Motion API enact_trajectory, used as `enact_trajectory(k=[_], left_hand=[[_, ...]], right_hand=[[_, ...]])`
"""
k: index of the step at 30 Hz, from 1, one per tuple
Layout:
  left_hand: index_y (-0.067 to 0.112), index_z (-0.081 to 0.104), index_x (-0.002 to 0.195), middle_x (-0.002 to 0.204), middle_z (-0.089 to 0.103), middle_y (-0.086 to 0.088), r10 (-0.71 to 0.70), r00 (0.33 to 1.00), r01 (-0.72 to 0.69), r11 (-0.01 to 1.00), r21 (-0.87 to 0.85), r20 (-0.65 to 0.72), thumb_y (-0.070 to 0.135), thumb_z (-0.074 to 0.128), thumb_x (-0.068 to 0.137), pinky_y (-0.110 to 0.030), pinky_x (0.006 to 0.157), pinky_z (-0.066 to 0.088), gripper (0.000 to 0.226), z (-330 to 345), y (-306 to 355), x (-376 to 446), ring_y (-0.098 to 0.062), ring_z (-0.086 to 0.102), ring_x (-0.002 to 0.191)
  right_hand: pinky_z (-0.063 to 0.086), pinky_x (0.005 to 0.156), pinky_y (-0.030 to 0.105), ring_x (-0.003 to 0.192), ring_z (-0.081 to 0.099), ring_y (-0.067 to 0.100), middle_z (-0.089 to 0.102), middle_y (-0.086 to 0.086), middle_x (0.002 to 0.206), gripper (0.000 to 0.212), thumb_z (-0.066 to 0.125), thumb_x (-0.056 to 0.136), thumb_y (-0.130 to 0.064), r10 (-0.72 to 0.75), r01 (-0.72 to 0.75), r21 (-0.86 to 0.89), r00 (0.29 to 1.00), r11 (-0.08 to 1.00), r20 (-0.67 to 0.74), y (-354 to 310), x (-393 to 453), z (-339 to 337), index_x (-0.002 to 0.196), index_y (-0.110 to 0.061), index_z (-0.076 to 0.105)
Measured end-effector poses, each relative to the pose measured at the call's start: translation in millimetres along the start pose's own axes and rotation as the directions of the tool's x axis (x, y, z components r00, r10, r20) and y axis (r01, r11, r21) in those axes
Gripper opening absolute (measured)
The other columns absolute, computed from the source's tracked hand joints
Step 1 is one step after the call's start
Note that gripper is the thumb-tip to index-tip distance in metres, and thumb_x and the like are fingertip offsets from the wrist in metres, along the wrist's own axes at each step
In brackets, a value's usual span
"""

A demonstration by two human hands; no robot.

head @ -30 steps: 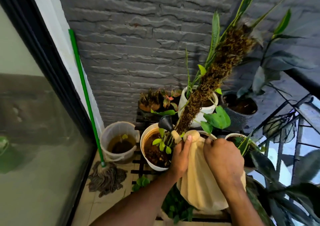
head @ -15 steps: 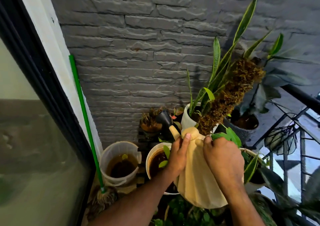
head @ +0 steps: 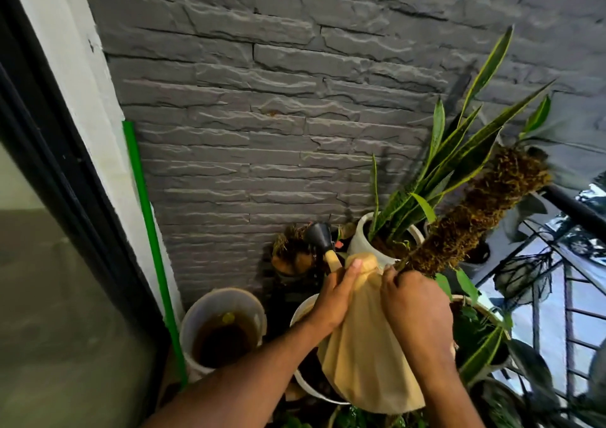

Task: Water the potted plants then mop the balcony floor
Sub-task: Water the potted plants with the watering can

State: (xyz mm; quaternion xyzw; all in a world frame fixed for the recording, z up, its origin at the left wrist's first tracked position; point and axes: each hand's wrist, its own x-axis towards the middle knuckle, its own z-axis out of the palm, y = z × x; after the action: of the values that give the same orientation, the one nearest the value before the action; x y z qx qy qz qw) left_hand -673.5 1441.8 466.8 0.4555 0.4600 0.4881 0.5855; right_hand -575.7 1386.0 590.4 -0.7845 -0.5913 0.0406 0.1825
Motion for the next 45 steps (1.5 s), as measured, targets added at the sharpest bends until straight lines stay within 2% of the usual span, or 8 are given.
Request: enact_trajectory(k=[10,18,20,24,32,37,42,45], left_hand=[[0.025,0.061,0.135,0.124,0.069,0.011,-0.014,1.0,0.014,0.999,0.048,0.002,0.059,0.051,0.096,-0.022,0.098,0.045,0.053,-17,23,7,0.006,0.063,0.112],[0.051,0.069,0.109,0.107,0.071,0.032,-0.019,1.0,0.019,0.998,0.056,0.003,0.066,0.049,0.095,-0.012,0.084,0.044,0.029,-21,20,9,0.016,0.063,0.1],[0.056,0.067,0.113,0.114,0.071,0.028,-0.011,0.999,0.008,0.997,0.071,0.041,0.074,0.048,0.088,-0.015,0.09,0.046,0.036,-24,24,15,0.011,0.063,0.107],[0.027,0.07,0.121,0.114,0.074,0.006,0.019,0.998,-0.022,0.997,0.07,0.056,0.084,0.054,0.078,-0.036,0.104,0.049,0.073,-35,25,31,-0.012,0.066,0.115],[0.055,0.07,0.111,0.108,0.072,0.027,-0.099,0.994,0.096,0.994,0.06,0.049,0.088,0.046,0.076,-0.025,0.093,0.048,0.053,-74,37,65,0.011,0.064,0.104],[-0.003,0.064,0.127,0.115,0.068,-0.018,-0.178,0.982,0.188,0.963,-0.192,0.069,0.056,0.052,0.093,-0.038,0.098,0.052,0.069,-90,35,97,-0.029,0.064,0.111],[0.011,0.074,0.115,0.12,0.072,-0.018,-0.296,0.955,0.296,0.932,-0.211,0.031,0.049,0.045,0.103,-0.046,0.106,0.049,0.05,-100,20,133,-0.03,0.067,0.114],[0.014,0.075,0.117,0.116,0.074,-0.015,-0.304,0.952,0.304,0.926,-0.224,0.031,0.055,0.042,0.102,-0.052,0.109,0.046,0.055,-106,8,148,-0.032,0.067,0.116]], right_hand=[[0.038,0.06,0.032,0.062,0.052,0.027,0.047,0.001,0.061,0.054,0.041,0.108,-0.041,-0.02,0.021,0.055,1.0,0.998,-0.024,-11,5,3,0.059,-0.018,0.043],[0.057,0.069,0.039,0.076,0.069,0.032,0.069,0.012,0.079,0.054,0.039,0.108,-0.043,-0.01,0.01,0.039,1.0,0.999,-0.005,-18,6,2,0.075,-0.009,0.064],[0.053,0.065,0.035,0.074,0.068,0.03,0.069,0.011,0.078,0.054,0.039,0.108,-0.043,-0.005,0.005,0.035,1.0,0.999,0.0,-21,9,3,0.073,-0.009,0.062],[0.039,0.063,0.029,0.067,0.055,0.024,0.056,0.003,0.07,0.053,0.038,0.109,-0.043,0.016,-0.016,0.055,1.0,0.998,0.002,-32,18,9,0.064,-0.017,0.049],[0.032,0.062,0.032,0.062,0.049,0.022,0.044,-0.002,0.057,0.057,0.043,0.109,-0.037,-0.007,0.004,0.043,0.998,0.999,0.057,-78,46,34,0.056,-0.017,0.039],[0.034,0.062,0.03,0.056,0.038,0.016,0.04,-0.004,0.058,0.051,0.051,0.103,-0.043,0.04,-0.028,-0.09,0.99,0.996,0.132,-108,82,54,0.059,-0.019,0.039],[0.03,0.05,0.029,0.058,0.041,0.014,0.039,-0.005,0.062,0.037,0.056,0.101,-0.041,0.029,0.02,-0.256,0.982,0.966,0.187,-129,117,78,0.075,-0.014,0.058],[0.039,0.063,0.029,0.079,0.063,0.027,0.045,-0.002,0.067,0.035,0.058,0.098,-0.04,0.048,0.013,-0.271,0.976,0.962,0.215,-142,134,89,0.092,-0.009,0.071]])
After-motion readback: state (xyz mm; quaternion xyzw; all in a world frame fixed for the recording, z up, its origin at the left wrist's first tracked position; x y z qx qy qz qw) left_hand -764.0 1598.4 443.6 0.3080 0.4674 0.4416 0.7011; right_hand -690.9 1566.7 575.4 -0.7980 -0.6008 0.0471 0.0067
